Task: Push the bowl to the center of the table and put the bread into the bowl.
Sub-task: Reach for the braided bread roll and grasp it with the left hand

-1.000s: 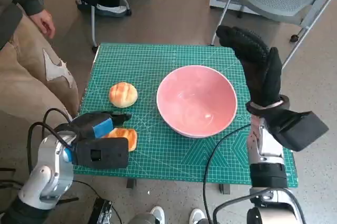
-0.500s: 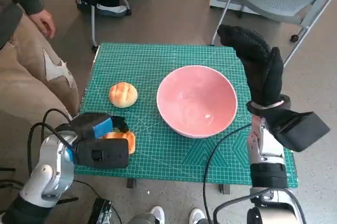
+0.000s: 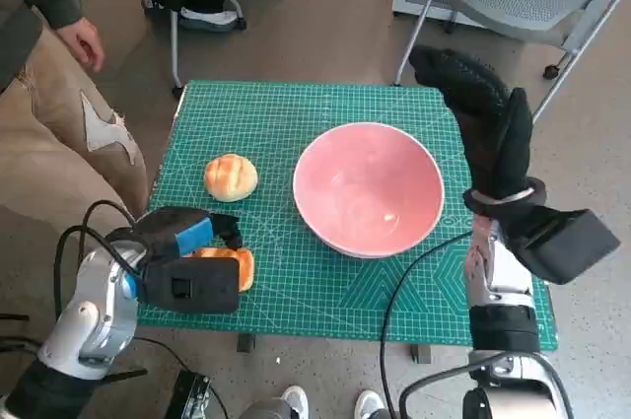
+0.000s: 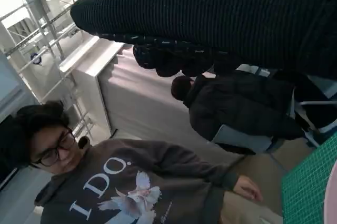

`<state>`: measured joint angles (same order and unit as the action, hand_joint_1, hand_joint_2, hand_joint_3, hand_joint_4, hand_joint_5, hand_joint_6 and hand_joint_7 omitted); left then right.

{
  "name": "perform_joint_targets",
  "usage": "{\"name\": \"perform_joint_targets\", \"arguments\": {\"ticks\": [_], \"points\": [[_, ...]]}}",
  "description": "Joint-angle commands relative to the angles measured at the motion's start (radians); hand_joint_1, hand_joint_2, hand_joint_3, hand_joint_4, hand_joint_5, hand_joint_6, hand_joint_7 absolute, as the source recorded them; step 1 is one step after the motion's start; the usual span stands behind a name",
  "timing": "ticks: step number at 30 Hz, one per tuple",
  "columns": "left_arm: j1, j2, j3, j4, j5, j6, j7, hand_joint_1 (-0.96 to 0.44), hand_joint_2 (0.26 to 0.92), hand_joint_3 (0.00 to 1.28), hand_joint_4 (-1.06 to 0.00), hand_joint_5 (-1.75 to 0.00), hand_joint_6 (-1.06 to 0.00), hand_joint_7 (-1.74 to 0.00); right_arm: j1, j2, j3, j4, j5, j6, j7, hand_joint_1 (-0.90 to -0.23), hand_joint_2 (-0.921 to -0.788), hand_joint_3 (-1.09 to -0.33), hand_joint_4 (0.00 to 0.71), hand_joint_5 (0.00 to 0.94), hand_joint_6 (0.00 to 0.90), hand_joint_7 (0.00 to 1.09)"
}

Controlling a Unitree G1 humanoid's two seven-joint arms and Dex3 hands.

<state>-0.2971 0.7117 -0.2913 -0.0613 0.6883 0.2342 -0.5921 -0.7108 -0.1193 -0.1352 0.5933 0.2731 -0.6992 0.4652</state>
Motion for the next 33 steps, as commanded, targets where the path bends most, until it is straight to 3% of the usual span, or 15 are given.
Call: {"name": "perform_joint_targets", "arguments": {"ticks": [1, 18, 33], "points": [[0.008, -0.008, -0.006, 0.034, 0.001, -0.013, 0.013, 0.0, 0.711, 0.42, -0.73, -1.3, -0.69, -1.01, 0.019, -0.008, -0.002, 0.008, 0.004, 0.007, 0.014, -0.704, -0.921, -0.82, 0.167, 0.003, -0.001, 0.5], [-0.001, -0.017, -0.007, 0.06, 0.018, -0.03, 0.045, 0.0, 0.792, 0.26, -0.74, -1.25, -0.69, -1.0, 0.022, -0.005, -0.001, 0.005, -0.004, 0.005, 0.01, -0.704, -0.921, -0.819, 0.168, 0.002, -0.001, 0.5], [0.012, -0.015, 0.011, 0.056, 0.005, -0.053, 0.083, 0.0, 0.792, 0.24, -0.78, -1.16, -0.69, -1.03, 0.025, -0.005, 0.002, -0.004, -0.005, 0.006, 0.01, -0.705, -0.921, -0.818, 0.168, 0.002, -0.001, 0.5]]}}
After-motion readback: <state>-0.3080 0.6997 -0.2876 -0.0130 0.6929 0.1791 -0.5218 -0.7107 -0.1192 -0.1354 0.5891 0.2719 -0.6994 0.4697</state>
